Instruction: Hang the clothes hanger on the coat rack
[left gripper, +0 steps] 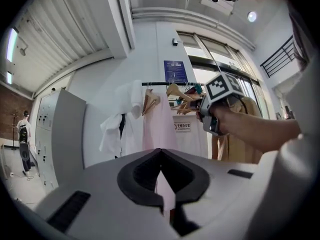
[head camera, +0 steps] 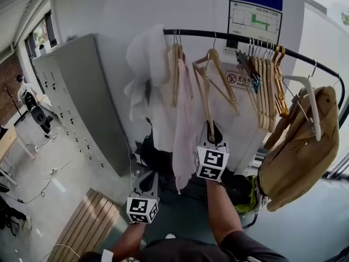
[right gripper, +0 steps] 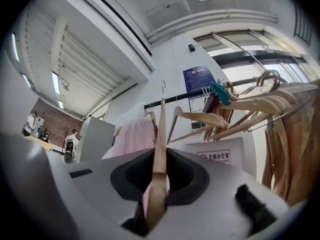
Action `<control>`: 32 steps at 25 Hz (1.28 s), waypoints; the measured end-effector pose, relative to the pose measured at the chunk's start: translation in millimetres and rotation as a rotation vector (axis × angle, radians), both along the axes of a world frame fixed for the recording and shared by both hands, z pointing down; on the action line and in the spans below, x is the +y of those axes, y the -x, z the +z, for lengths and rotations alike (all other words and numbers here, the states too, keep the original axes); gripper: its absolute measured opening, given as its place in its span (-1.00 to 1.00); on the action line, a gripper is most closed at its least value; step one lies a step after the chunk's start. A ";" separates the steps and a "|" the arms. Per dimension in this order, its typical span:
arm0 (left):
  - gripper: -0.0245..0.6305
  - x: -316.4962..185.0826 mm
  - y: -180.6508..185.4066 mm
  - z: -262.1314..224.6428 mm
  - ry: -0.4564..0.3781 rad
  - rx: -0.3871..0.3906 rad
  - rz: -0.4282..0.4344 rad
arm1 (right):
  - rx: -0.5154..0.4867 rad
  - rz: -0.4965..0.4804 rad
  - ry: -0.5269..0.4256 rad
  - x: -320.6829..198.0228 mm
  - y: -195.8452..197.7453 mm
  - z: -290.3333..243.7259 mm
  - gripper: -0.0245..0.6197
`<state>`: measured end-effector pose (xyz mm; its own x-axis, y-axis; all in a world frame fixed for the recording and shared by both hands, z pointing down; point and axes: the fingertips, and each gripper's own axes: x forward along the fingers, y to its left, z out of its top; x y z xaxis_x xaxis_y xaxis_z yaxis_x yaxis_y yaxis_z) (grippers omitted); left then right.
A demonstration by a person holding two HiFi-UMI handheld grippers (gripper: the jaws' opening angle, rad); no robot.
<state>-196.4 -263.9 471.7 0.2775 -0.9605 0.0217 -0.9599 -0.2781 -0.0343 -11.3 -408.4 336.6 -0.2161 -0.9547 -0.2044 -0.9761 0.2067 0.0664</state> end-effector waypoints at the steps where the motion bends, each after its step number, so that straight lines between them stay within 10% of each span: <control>1: -0.90 -6.2 7.3 -1.1 -0.003 0.001 0.009 | 0.002 0.011 -0.001 -12.5 4.4 -11.7 -0.76; 20: -0.90 -40.3 69.9 5.2 0.011 0.083 0.063 | 0.046 0.118 0.167 -124.0 23.6 -55.1 -0.76; 32: -0.90 -40.5 43.4 13.6 0.033 0.089 0.122 | 0.155 0.050 -0.026 -58.9 38.0 -56.5 -0.45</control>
<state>-239.8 -304.5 485.3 0.3942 -0.9188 0.0223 -0.9178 -0.3923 0.0606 -49.4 -467.3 280.1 -0.1991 -0.9600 -0.1970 -0.9629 0.1543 0.2214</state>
